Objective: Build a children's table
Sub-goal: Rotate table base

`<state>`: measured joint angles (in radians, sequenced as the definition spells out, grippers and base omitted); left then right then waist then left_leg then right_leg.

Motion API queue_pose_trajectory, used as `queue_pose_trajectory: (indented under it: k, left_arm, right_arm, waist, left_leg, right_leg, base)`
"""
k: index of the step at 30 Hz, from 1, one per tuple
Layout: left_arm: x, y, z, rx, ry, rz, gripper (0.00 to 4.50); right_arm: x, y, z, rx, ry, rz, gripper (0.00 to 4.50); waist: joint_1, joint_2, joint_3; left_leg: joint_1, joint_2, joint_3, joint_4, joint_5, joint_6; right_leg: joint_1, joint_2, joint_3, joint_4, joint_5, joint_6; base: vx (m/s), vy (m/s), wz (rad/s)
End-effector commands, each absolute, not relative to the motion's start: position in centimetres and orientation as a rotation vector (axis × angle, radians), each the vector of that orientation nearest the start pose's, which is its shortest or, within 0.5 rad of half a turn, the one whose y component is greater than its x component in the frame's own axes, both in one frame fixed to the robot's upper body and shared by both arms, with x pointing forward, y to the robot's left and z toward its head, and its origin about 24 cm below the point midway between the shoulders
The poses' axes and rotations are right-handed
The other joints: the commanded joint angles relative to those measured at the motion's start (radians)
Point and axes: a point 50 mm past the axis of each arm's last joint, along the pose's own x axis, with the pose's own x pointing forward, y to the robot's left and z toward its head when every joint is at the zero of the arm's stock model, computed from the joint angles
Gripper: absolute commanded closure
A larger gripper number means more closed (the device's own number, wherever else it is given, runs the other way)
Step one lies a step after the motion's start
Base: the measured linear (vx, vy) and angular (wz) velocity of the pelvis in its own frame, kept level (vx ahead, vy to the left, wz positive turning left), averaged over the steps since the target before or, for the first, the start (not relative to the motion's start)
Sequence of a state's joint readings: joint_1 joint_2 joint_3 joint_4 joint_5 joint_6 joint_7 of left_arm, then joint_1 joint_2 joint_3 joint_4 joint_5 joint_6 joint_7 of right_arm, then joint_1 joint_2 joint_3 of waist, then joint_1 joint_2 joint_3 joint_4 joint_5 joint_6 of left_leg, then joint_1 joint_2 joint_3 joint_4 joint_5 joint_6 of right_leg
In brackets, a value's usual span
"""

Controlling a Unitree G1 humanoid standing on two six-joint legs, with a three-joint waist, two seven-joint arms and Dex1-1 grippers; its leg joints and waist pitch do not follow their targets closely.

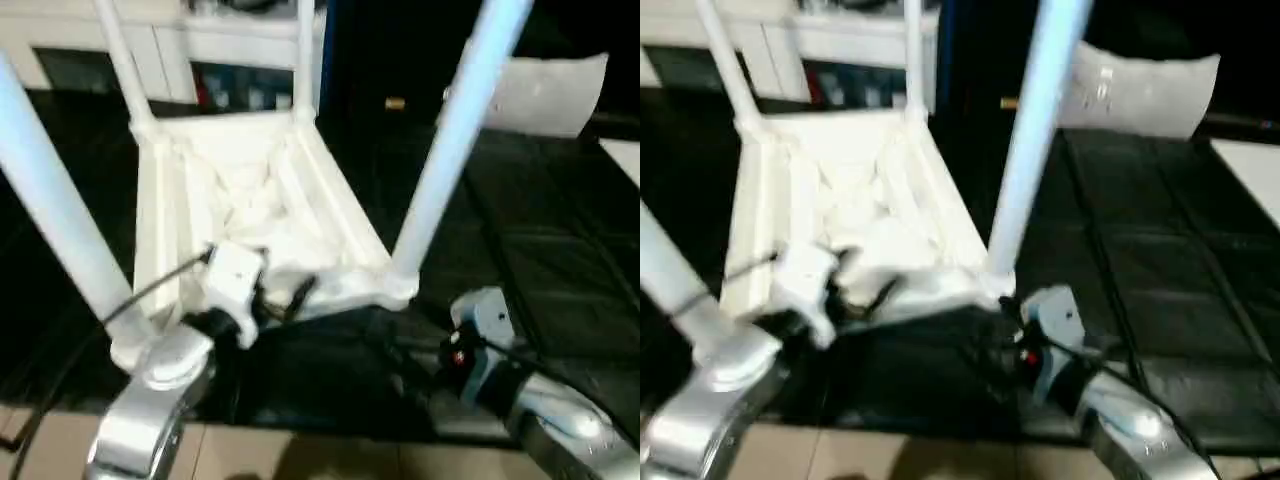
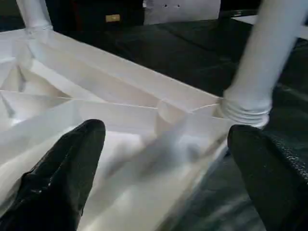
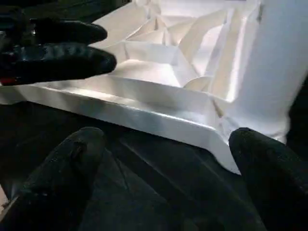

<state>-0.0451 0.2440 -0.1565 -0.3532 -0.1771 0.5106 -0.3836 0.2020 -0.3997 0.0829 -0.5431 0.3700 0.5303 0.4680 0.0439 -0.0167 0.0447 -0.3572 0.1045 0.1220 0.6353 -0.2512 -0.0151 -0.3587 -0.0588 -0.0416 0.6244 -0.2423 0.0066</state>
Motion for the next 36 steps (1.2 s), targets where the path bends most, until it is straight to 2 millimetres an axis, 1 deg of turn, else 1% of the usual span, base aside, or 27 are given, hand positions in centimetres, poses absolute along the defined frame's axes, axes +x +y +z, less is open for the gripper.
queue_pose_trajectory:
  k: [1, 2, 4, 5, 7, 8, 10, 11, 13, 14, 15, 16, 17, 18, 19, 21, 23, 24, 25, 26, 27, 28, 29, 30, 31, 34, 36]
  left_arm:
    - [24.3, 11.5, 8.4, 0.070, 0.174, -0.662, 0.03]
    - [24.3, 11.3, 8.4, 0.082, 0.183, -0.683, 0.03]
    - [24.4, 10.7, 8.0, 0.114, 0.234, -0.770, 0.03]
    - [24.5, 10.5, 7.8, 0.125, 0.255, -0.802, 0.03]
    - [25.0, 10.2, 7.4, 0.115, 0.330, -0.842, 0.03]
    - [25.4, 10.1, 7.4, 0.124, 0.339, -0.861, 0.03]
    - [25.7, 9.8, 7.4, 0.140, 0.347, -0.891, 0.03]
    - [25.9, 9.7, 7.4, 0.149, 0.352, -0.904, 0.03]
    - [26.9, 9.4, 7.1, 0.202, 0.397, -0.948, 0.03]
    - [27.4, 9.3, 6.9, 0.225, 0.417, -0.963, 0.03]
    - [28.2, 9.2, 6.7, 0.245, 0.445, -0.981, 0.03]
    - [28.3, 9.1, 6.7, 0.246, 0.449, -0.983, 0.03]
    - [28.6, 9.0, 6.7, 0.252, 0.451, -0.989, 0.03]
    - [29.3, 8.8, 6.6, 0.254, 0.455, -0.990, 0.30]
    - [29.6, 8.7, 6.6, 0.254, 0.456, -0.989, 0.38]
    - [30.1, 8.4, 6.6, 0.258, 0.462, -1.002, 0.50]
    - [30.4, 8.3, 6.6, 0.259, 0.471, -1.014, 0.64]
    - [30.8, 8.1, 6.6, 0.261, 0.485, -1.033, 0.75]
    - [31.1, 8.0, 6.5, 0.266, 0.493, -1.042, 0.81]
    - [31.2, 7.9, 6.5, 0.268, 0.495, -1.049, 0.85]
    - [31.5, 7.8, 6.4, 0.273, 0.499, -1.061, 0.85]
    - [31.6, 7.7, 6.4, 0.274, 0.500, -1.063, 1.06]
    - [31.7, 7.6, 6.4, 0.279, 0.498, -1.071, 1.06]
    - [31.8, 7.6, 6.4, 0.279, 0.498, -1.071, 1.16]
    - [32.0, 7.6, 6.3, 0.288, 0.497, -1.070, 1.21]
    - [32.4, 7.6, 6.0, 0.306, 0.500, -1.068, 1.44]
    - [32.7, 7.6, 5.7, 0.325, 0.507, -1.071, 1.58]
  right_arm:
    - [19.8, -15.8, 7.6, -0.024, 0.250, 0.661, 0.00]
    - [19.9, -16.0, 7.7, -0.027, 0.250, 0.660, 0.00]
    - [20.1, -16.6, 7.8, -0.049, 0.252, 0.666, 0.00]
    - [20.2, -16.8, 7.8, -0.061, 0.254, 0.672, 0.00]
    - [20.4, -17.5, 7.7, -0.113, 0.268, 0.672, 0.00]
    - [20.6, -17.8, 7.6, -0.134, 0.273, 0.670, 0.00]
    - [20.8, -18.1, 7.6, -0.151, 0.276, 0.668, 0.00]
    - [20.8, -18.2, 7.6, -0.155, 0.277, 0.667, 0.00]
    - [21.2, -18.5, 7.6, -0.189, 0.282, 0.670, 0.00]
    - [21.4, -18.6, 7.7, -0.205, 0.285, 0.675, 0.00]
    - [21.6, -18.8, 7.7, -0.221, 0.290, 0.688, 0.00]
    - [21.6, -18.8, 7.7, -0.224, 0.291, 0.690, 0.00]
    - [21.6, -18.9, 7.7, -0.227, 0.294, 0.696, 0.00]
    - [21.6, -18.9, 7.7, -0.232, 0.298, 0.712, 0.00]
    - [21.6, -18.9, 7.7, -0.234, 0.301, 0.722, 0.00]
    - [21.5, -19.0, 7.8, -0.236, 0.304, 0.737, 0.00]
    - [21.4, -19.0, 7.8, -0.235, 0.306, 0.746, 0.00]
    - [21.3, -19.0, 7.9, -0.236, 0.308, 0.758, 0.00]
    - [21.3, -19.1, 7.9, -0.239, 0.310, 0.762, 0.00]
    - [21.3, -19.1, 7.9, -0.242, 0.311, 0.765, 0.00]
    - [21.3, -19.1, 8.0, -0.246, 0.312, 0.768, 0.00]
    - [21.3, -19.1, 8.0, -0.246, 0.312, 0.769, 0.00]
    - [21.3, -19.1, 8.0, -0.247, 0.311, 0.768, 0.00]
    - [21.3, -19.1, 8.0, -0.248, 0.311, 0.768, 0.00]
    - [21.3, -19.1, 8.0, -0.248, 0.310, 0.768, 0.00]
    - [21.2, -19.0, 8.0, -0.246, 0.309, 0.773, 0.00]
    - [21.0, -18.9, 8.0, -0.244, 0.313, 0.784, 0.00]
  waist:
    - [0.001, -0.001, -0.011]
    - [0.001, 0.000, -0.008]
    - [-0.001, 0.000, -0.005]
    - [-0.001, 0.001, -0.006]
    - [-0.003, 0.009, -0.008]
    - [-0.004, 0.009, -0.008]
    - [-0.007, 0.010, -0.011]
    - [-0.006, 0.008, -0.013]
    - [-0.007, 0.010, -0.023]
    - [-0.006, 0.012, -0.025]
    - [-0.006, 0.009, -0.034]
    - [-0.004, 0.011, -0.037]
    - [-0.004, 0.010, -0.040]
    - [-0.003, 0.012, -0.042]
    - [-0.002, 0.012, -0.044]
    - [0.000, 0.011, -0.049]
    - [0.003, 0.010, -0.052]
    - [0.002, 0.013, -0.047]
    - [0.004, 0.014, -0.044]
    - [0.004, 0.014, -0.044]
    - [0.004, 0.018, -0.044]
    - [0.004, 0.016, -0.042]
    - [0.004, 0.017, -0.042]
    - [0.004, 0.015, -0.043]
    - [0.004, 0.017, -0.041]
    - [0.003, 0.015, -0.042]
    - [0.004, 0.019, -0.042]
  left_leg:
    - [0.005, 0.109, -0.044, -0.107, -0.311, -0.002]
    - [0.007, 0.111, -0.046, -0.109, -0.332, -0.009]
    - [0.015, 0.109, -0.052, -0.108, -0.381, -0.024]
    - [0.015, 0.109, -0.052, -0.108, -0.371, -0.025]
    - [0.003, 0.111, -0.054, -0.113, -0.316, -0.020]
    - [0.002, 0.112, -0.052, -0.114, -0.309, -0.018]
    - [-0.001, 0.111, -0.053, -0.114, -0.288, -0.013]
    - [-0.004, 0.112, -0.052, -0.113, -0.254, -0.003]
    - [-0.002, 0.110, -0.047, -0.108, -0.181, 0.021]
    - [-0.001, 0.111, -0.046, -0.106, -0.156, 0.029]
    - [-0.004, 0.109, -0.044, -0.099, -0.066, 0.053]
    - [-0.003, 0.108, -0.043, -0.095, -0.024, 0.066]
    - [-0.004, 0.108, -0.041, -0.089, 0.031, 0.093]
    - [-0.005, 0.110, -0.040, -0.087, 0.059, 0.117]
    - [-0.003, 0.110, -0.039, -0.083, 0.069, 0.135]
    - [-0.005, 0.112, -0.039, -0.080, 0.093, 0.153]
    - [-0.005, 0.115, -0.038, -0.077, 0.105, 0.165]
    - [-0.005, 0.115, -0.036, -0.079, 0.088, 0.174]
    - [-0.005, 0.118, -0.036, -0.082, 0.048, 0.166]
    - [-0.004, 0.120, -0.036, -0.083, 0.032, 0.161]
    - [-0.005, 0.121, -0.037, -0.085, 0.014, 0.149]
    - [-0.004, 0.121, -0.036, -0.086, 0.005, 0.146]
    - [-0.003, 0.123, -0.036, -0.089, -0.018, 0.133]
    - [-0.003, 0.124, -0.036, -0.089, -0.024, 0.127]
    - [-0.005, 0.124, -0.036, -0.091, -0.031, 0.123]
    - [-0.003, 0.123, -0.034, -0.091, -0.052, 0.112]
    - [-0.002, 0.124, -0.035, -0.092, -0.061, 0.108]
  right_leg:
    - [0.020, -0.112, 0.065, -0.115, -0.466, -0.151]
    - [0.017, -0.112, 0.066, -0.118, -0.501, -0.139]
    - [0.006, -0.113, 0.065, -0.127, -0.595, -0.098]
    - [0.006, -0.114, 0.066, -0.125, -0.582, -0.098]
    - [0.015, -0.109, 0.066, -0.112, -0.470, -0.119]
    - [0.015, -0.108, 0.065, -0.112, -0.448, -0.123]
    - [0.021, -0.109, 0.064, -0.106, -0.394, -0.143]
    - [0.026, -0.111, 0.065, -0.103, -0.340, -0.159]
    - [0.030, -0.106, 0.063, -0.090, -0.196, -0.194]
    - [0.032, -0.107, 0.063, -0.087, -0.152, -0.202]
    - [0.041, -0.107, 0.061, -0.075, -0.026, -0.222]
    - [0.042, -0.107, 0.059, -0.070, 0.033, -0.231]
    - [0.047, -0.110, 0.056, -0.062, 0.125, -0.254]
    - [0.049, -0.112, 0.054, -0.061, 0.162, -0.269]
    - [0.050, -0.114, 0.052, -0.060, 0.175, -0.286]
    - [0.051, -0.115, 0.052, -0.054, 0.214, -0.305]
    - [0.049, -0.115, 0.051, -0.051, 0.231, -0.315]
    - [0.045, -0.114, 0.050, -0.055, 0.206, -0.323]
    - [0.047, -0.118, 0.050, -0.060, 0.155, -0.324]
    - [0.047, -0.118, 0.050, -0.061, 0.132, -0.323]
    - [0.049, -0.119, 0.050, -0.062, 0.106, -0.321]
    - [0.047, -0.118, 0.050, -0.066, 0.092, -0.318]
    - [0.048, -0.119, 0.050, -0.067, 0.067, -0.316]
    - [0.048, -0.120, 0.051, -0.068, 0.064, -0.313]
    - [0.048, -0.119, 0.051, -0.070, 0.054, -0.311]
    - [0.048, -0.120, 0.053, -0.073, 0.029, -0.302]
    - [0.045, -0.119, 0.053, -0.075, 0.024, -0.297]
  base:
    - [-0.091, -0.070, 0.05]
    - [-0.081, -0.042, 0.00]
    - [-0.074, -0.024, 0.02]
    - [-0.054, -0.009, 0.04]
    - [0.000, 0.000, 0.00]
    - [0.000, 0.000, 0.00]
    - [0.000, 0.000, 0.00]
    - [0.000, 0.000, 0.00]
    - [0.000, 0.000, 0.00]
    - [0.000, 0.000, 0.00]
    - [0.000, 0.000, 0.00]
    - [0.000, 0.000, 0.00]
    - [0.000, 0.000, 0.00]
    - [0.000, 0.000, 0.00]
    - [0.000, 0.000, 0.00]
    - [0.027, -0.001, 0.00]
    - [0.000, 0.000, 0.00]
    - [0.000, 0.000, 0.00]
    - [0.000, 0.000, 0.00]
    - [0.000, 0.000, 0.00]
    - [0.000, 0.000, 0.00]
    - [0.000, 0.000, 0.00]
    - [0.000, 0.000, 0.00]
    - [0.000, 0.000, 0.00]
    - [0.000, 0.000, 0.00]
    - [0.000, 0.000, 0.00]
    - [0.000, 0.000, 0.00]
